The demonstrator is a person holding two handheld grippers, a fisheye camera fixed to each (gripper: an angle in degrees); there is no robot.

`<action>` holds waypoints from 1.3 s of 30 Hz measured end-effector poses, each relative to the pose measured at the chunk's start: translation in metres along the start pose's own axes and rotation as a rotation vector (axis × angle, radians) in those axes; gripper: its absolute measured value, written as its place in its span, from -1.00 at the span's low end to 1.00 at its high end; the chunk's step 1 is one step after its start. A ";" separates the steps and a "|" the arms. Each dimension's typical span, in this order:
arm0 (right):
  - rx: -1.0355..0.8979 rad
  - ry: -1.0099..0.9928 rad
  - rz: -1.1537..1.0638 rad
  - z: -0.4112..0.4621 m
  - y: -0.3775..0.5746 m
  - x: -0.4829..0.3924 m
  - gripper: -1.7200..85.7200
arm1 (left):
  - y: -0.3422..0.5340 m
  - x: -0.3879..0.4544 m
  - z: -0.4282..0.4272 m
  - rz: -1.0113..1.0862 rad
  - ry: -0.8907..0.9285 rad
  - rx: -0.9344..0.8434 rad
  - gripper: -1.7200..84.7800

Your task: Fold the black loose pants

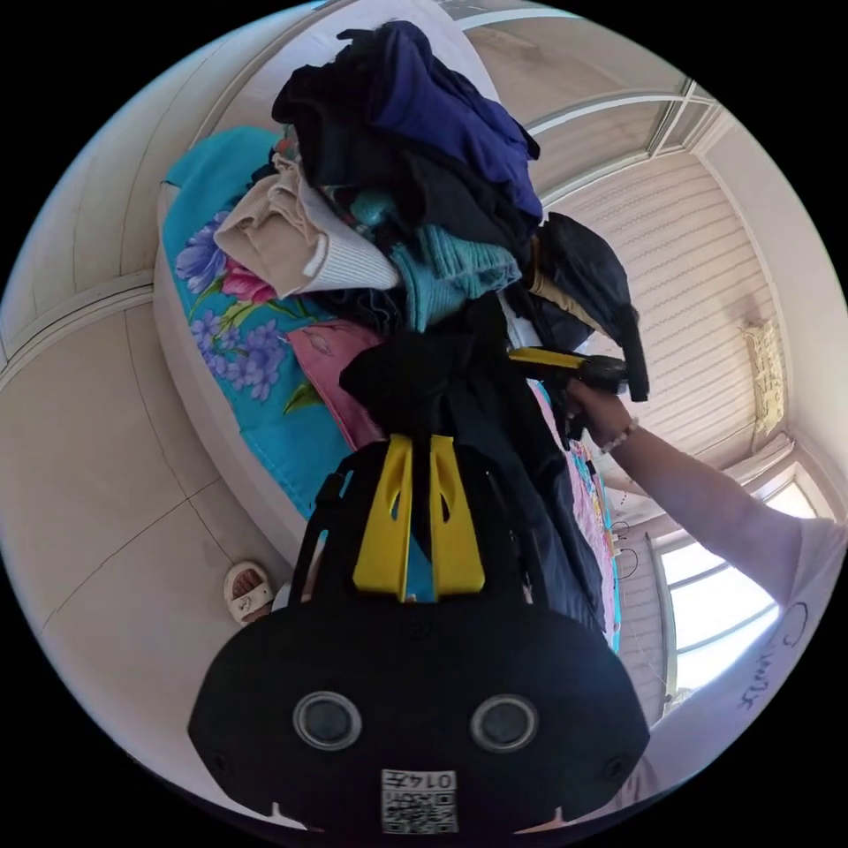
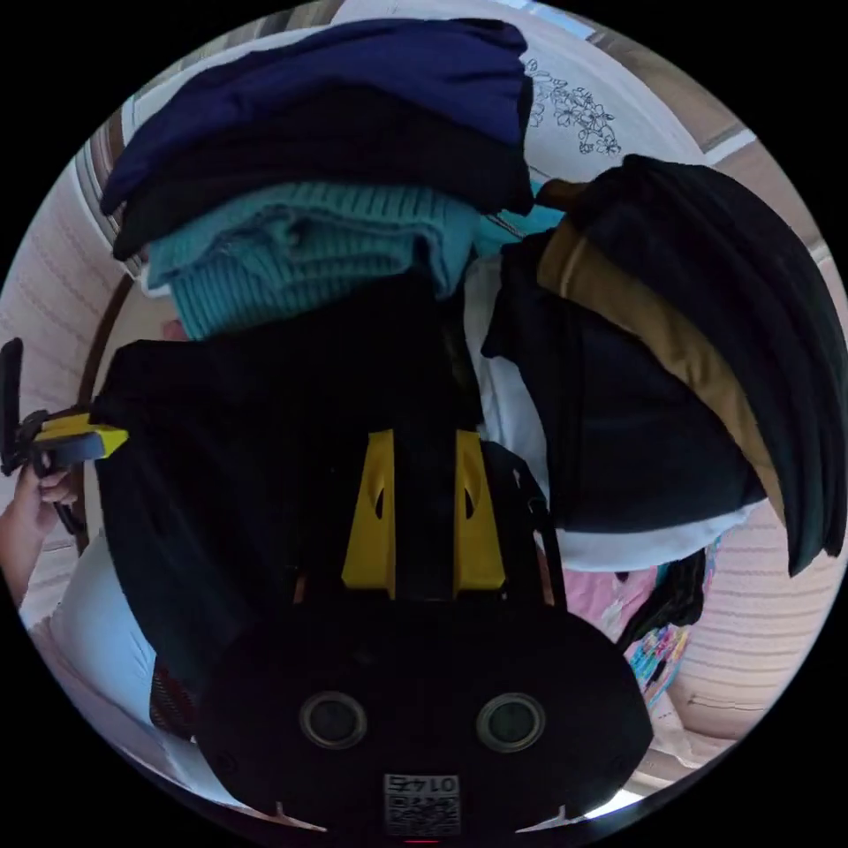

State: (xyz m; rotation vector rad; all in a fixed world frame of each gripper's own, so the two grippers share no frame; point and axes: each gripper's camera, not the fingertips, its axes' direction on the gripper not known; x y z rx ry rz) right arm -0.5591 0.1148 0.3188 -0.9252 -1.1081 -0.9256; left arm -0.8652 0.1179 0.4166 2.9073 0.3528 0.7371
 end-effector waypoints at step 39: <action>-0.265 0.201 1.319 -0.182 0.619 0.068 -0.77 | 0.021 0.439 0.193 0.903 0.041 -0.339 -0.88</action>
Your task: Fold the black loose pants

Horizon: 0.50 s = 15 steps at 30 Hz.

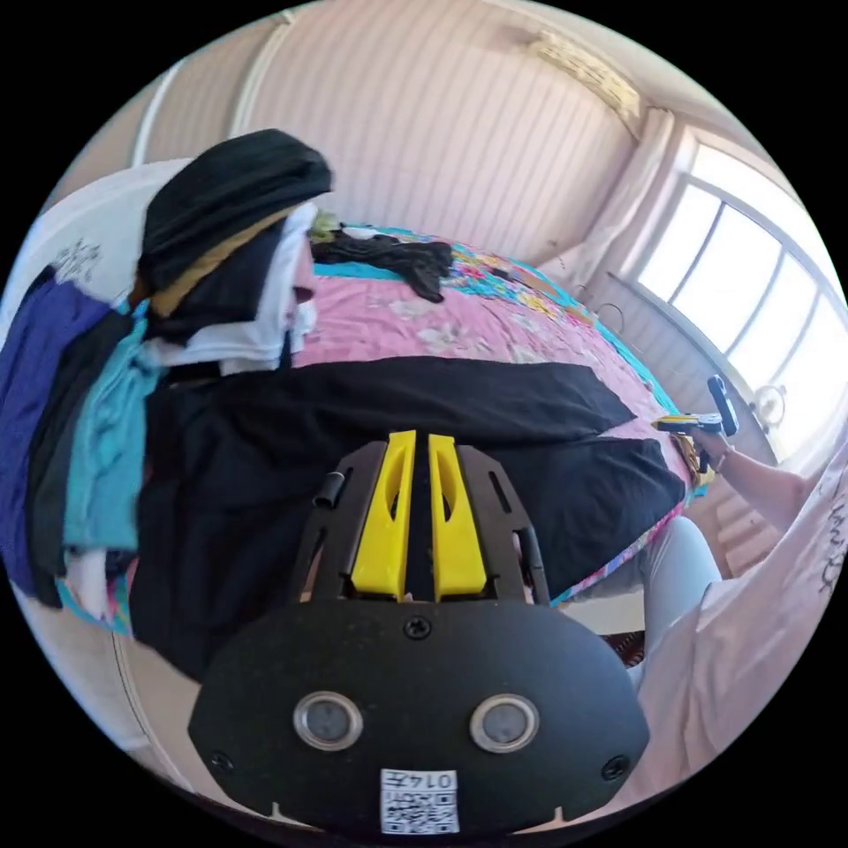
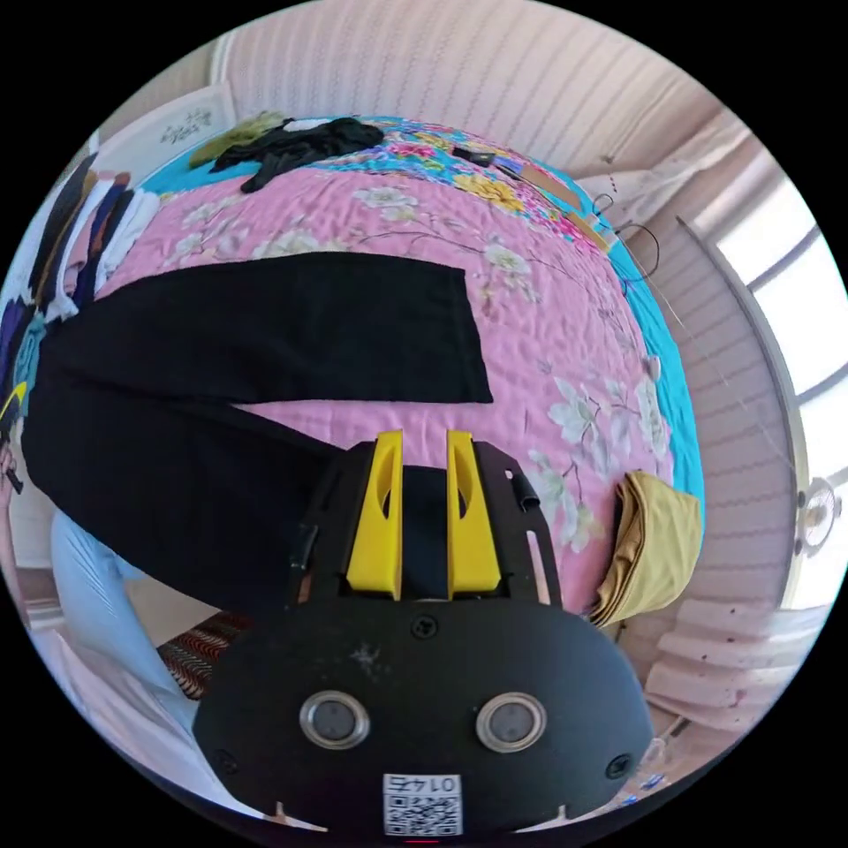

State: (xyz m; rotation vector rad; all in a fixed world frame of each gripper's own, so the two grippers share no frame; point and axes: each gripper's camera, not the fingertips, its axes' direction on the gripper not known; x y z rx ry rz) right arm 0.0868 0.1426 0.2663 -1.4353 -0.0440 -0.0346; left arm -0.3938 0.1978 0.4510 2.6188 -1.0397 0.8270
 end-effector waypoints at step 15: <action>0.059 -0.143 0.152 0.029 -0.138 0.169 -0.75 | -0.246 0.109 0.285 0.302 -0.064 -0.478 -0.79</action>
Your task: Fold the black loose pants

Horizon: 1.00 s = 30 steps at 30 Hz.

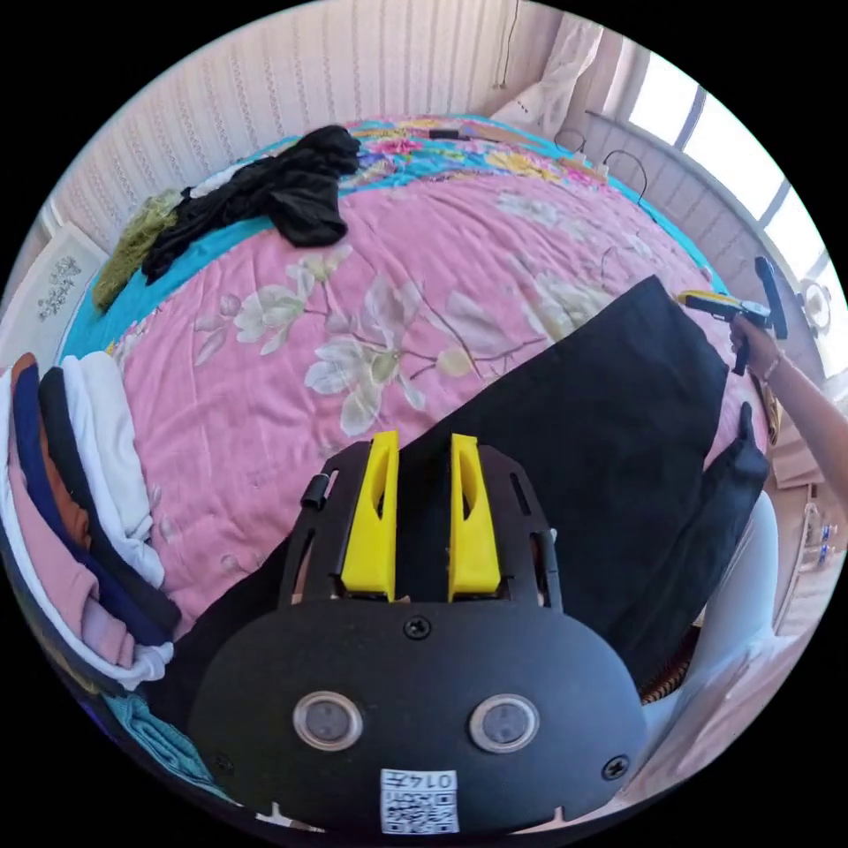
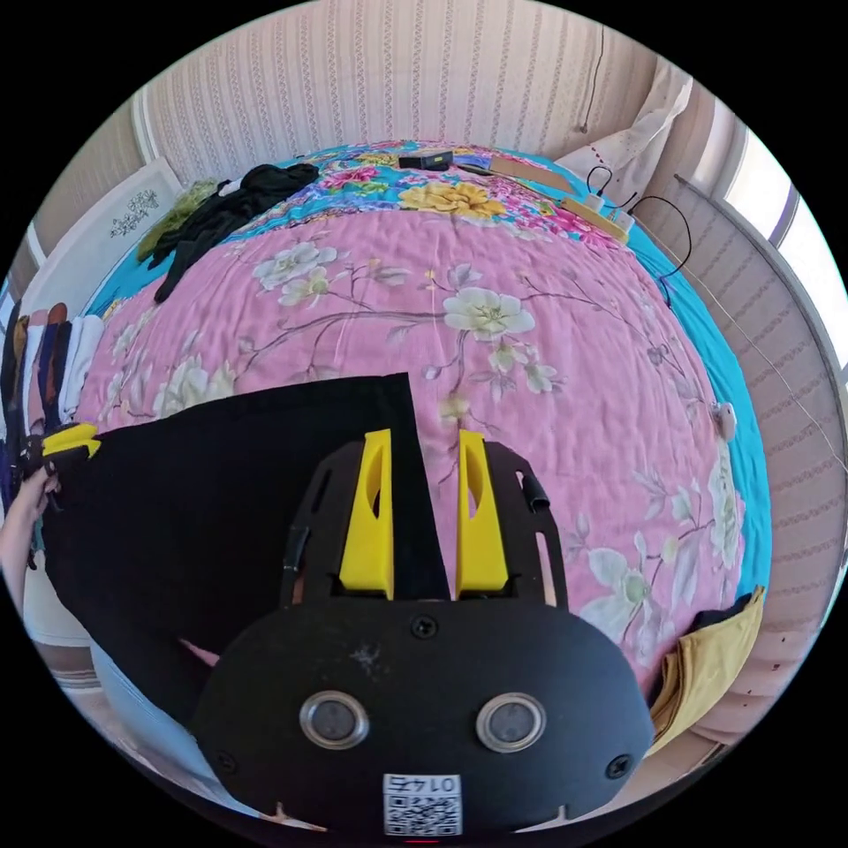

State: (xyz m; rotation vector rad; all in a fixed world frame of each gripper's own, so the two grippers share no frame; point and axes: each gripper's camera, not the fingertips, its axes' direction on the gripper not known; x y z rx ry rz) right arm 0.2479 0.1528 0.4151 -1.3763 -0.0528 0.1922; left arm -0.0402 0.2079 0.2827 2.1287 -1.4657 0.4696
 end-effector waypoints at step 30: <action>0.117 -0.267 0.288 -0.292 0.204 0.258 -0.71 | 0.259 -0.060 -0.096 -0.389 0.152 0.424 -0.96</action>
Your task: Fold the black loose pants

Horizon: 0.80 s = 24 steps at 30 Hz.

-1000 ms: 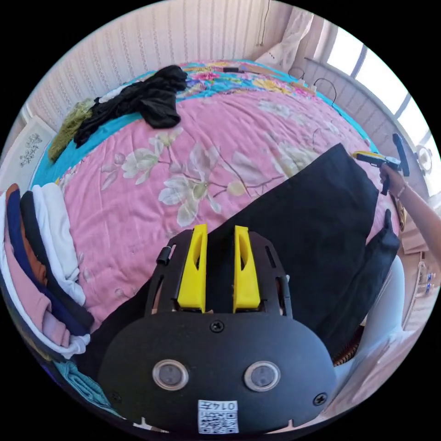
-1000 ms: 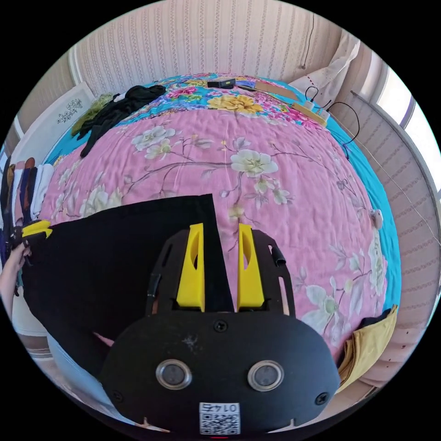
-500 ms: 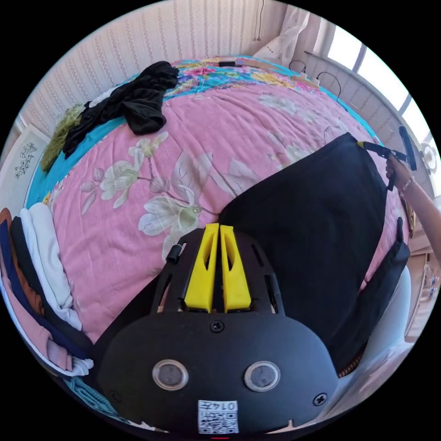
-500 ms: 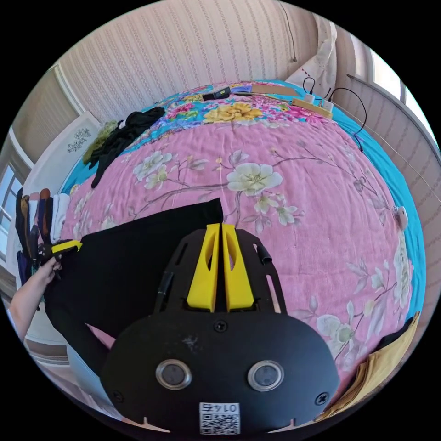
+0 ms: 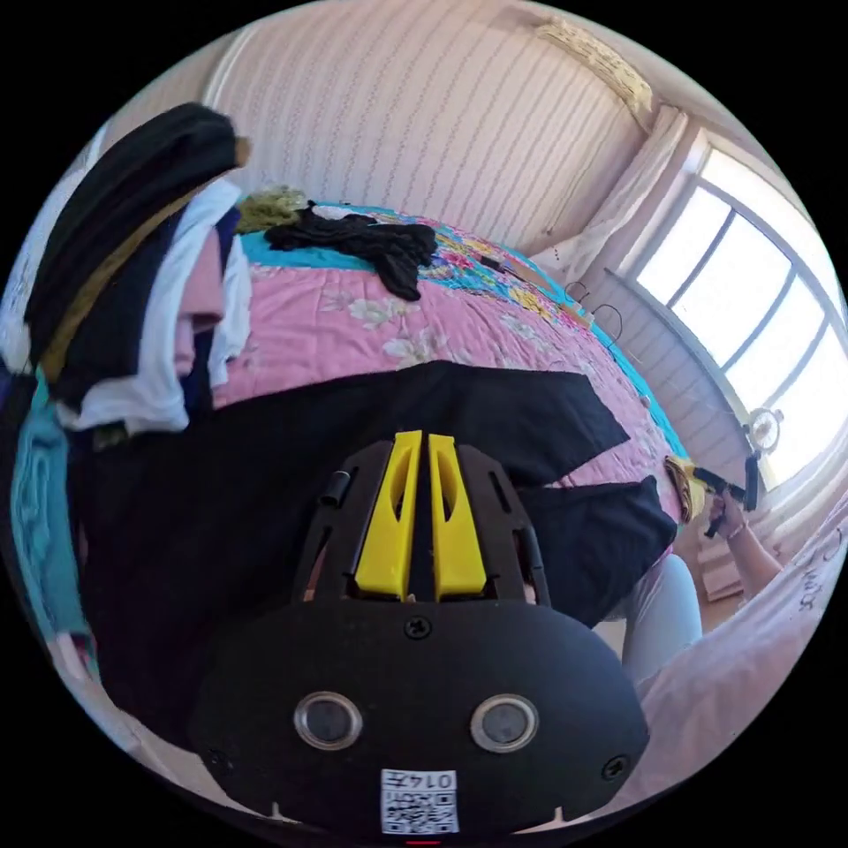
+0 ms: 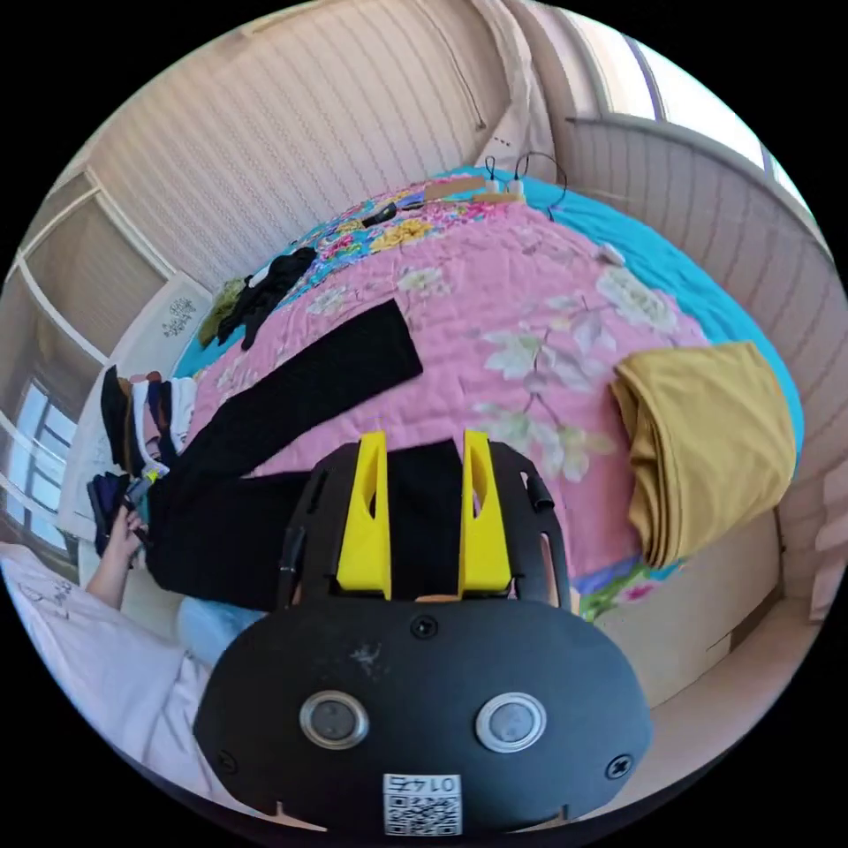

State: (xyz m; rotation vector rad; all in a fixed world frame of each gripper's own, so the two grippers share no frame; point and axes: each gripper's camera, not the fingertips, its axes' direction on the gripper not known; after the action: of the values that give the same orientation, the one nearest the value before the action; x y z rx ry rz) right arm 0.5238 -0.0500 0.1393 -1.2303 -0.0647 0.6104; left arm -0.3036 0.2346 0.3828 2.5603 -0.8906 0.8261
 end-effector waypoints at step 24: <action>-0.073 -0.253 0.483 -0.099 0.099 0.134 -0.93 | 0.413 -0.245 -0.188 -1.076 -0.002 0.370 -0.79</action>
State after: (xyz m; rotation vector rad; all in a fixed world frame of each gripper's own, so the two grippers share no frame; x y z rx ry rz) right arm 0.6330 -0.0531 -0.0207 -1.2402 -0.0002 1.1927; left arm -0.8052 0.1201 0.4204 2.7405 0.7124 0.6380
